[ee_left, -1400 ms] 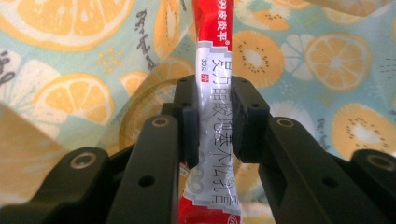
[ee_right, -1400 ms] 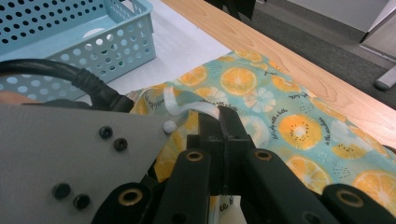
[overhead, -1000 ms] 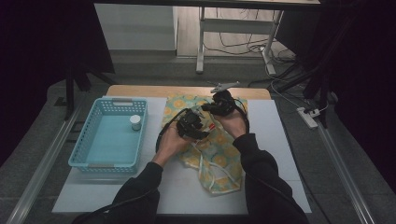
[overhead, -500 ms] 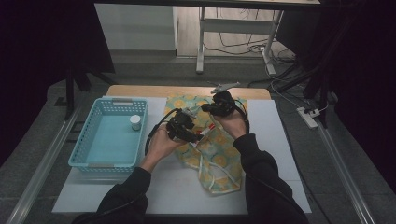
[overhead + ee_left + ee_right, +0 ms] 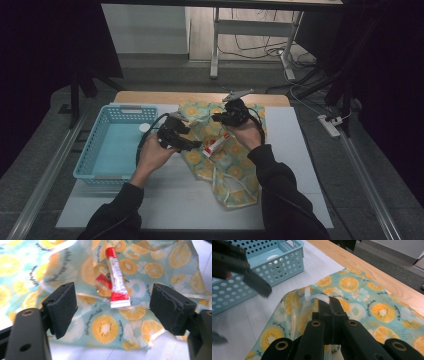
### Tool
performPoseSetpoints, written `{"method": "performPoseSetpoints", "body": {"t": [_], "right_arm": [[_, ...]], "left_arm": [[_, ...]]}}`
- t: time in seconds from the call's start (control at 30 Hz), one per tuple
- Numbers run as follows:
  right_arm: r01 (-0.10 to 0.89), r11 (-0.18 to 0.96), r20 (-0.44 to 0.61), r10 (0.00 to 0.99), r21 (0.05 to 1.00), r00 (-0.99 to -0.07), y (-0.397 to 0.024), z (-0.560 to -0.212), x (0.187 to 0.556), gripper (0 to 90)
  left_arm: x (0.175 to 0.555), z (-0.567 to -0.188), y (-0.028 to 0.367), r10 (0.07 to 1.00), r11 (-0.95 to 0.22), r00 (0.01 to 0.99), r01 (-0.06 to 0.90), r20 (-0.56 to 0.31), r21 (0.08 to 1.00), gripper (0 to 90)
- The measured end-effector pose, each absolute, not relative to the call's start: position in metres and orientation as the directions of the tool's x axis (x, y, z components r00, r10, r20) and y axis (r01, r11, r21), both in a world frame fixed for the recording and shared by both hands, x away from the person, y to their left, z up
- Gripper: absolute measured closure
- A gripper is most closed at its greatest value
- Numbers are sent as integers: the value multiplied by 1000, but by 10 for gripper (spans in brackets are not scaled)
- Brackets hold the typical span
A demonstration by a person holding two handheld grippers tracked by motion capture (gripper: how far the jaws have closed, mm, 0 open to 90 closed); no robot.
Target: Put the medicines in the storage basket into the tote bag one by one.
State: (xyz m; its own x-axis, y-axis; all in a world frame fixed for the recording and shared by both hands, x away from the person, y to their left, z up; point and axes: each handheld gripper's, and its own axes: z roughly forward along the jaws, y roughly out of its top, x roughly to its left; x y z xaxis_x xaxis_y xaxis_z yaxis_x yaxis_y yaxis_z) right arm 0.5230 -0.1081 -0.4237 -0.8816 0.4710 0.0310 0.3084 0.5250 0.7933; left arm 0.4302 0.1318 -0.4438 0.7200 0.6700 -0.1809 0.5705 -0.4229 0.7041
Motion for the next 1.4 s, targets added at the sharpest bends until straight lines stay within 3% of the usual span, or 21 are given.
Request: {"method": "performPoseSetpoints", "body": {"t": [0.27,0.47,0.73,0.93,1.4], "right_arm": [[297,524,36,451,798,-892,-103,-420,518,898],[288,519,37,439,805,-897,-100,-417,515,898],[278,520,37,425,808,-904,-97,-415,512,898],[277,522,35,425,807,-905,-97,-415,512,898],[278,522,32,431,807,-902,-101,-414,513,898]], "left_arm": [[422,-435,182,714,-351,673,580,-190,735,89],[416,-434,214,752,-352,644,569,-137,743,20],[421,-444,257,818,-314,566,593,-106,742,23],[435,-463,276,877,-273,469,669,-108,691,21],[467,-493,277,883,-334,463,731,-74,595,0]]}}
